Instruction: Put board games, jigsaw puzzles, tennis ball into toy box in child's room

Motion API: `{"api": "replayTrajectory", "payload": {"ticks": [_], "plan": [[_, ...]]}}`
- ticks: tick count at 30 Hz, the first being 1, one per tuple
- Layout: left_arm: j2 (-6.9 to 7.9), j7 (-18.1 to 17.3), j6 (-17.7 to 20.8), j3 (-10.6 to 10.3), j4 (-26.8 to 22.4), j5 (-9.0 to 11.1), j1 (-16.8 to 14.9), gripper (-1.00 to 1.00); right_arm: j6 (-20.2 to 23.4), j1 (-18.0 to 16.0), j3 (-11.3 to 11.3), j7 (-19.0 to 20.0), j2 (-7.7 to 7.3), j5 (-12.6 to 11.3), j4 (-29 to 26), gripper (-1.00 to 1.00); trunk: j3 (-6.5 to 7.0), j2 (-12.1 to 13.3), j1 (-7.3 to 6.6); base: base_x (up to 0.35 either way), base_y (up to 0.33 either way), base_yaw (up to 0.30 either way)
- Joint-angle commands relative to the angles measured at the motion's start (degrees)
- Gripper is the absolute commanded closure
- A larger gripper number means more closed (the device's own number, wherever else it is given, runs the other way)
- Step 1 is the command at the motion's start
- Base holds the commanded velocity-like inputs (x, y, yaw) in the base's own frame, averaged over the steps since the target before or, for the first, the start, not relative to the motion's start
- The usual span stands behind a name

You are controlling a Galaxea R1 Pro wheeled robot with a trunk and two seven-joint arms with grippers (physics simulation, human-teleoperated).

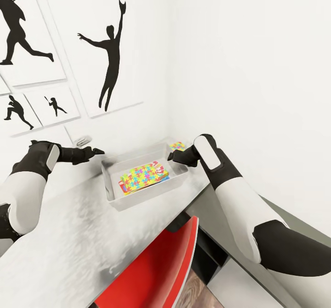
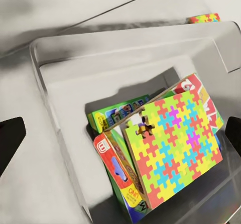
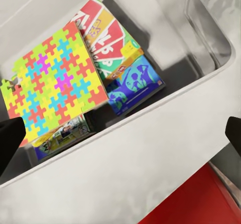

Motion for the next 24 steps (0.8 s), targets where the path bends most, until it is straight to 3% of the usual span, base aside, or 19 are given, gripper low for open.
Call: {"api": "replayTrajectory", "payload": {"ticks": [1,17,24], "plan": [[-0.07,-0.5,0.3,0.4,0.0,-0.6,-0.1,-1.0,0.1,-0.1,0.1,-0.6,0.0,-0.5,0.0,-1.0,-0.12,-0.1,0.04,0.0,0.0,0.0],[-0.98,0.6,0.7,0.5,0.4,-1.0,-0.1,-1.0,0.1,-2.4,3.0,-0.6,0.0,0.0,1.4,-1.0,-0.12,-0.1,0.04,0.0,0.0,0.0],[-1.38,3.1,1.1,0.5,0.5,-1.0,-0.1,-1.0,0.2,-2.5,3.7,-0.6,0.0,3.2,1.7,-1.0,-0.12,-0.1,0.04,0.0,0.0,0.0]]}}
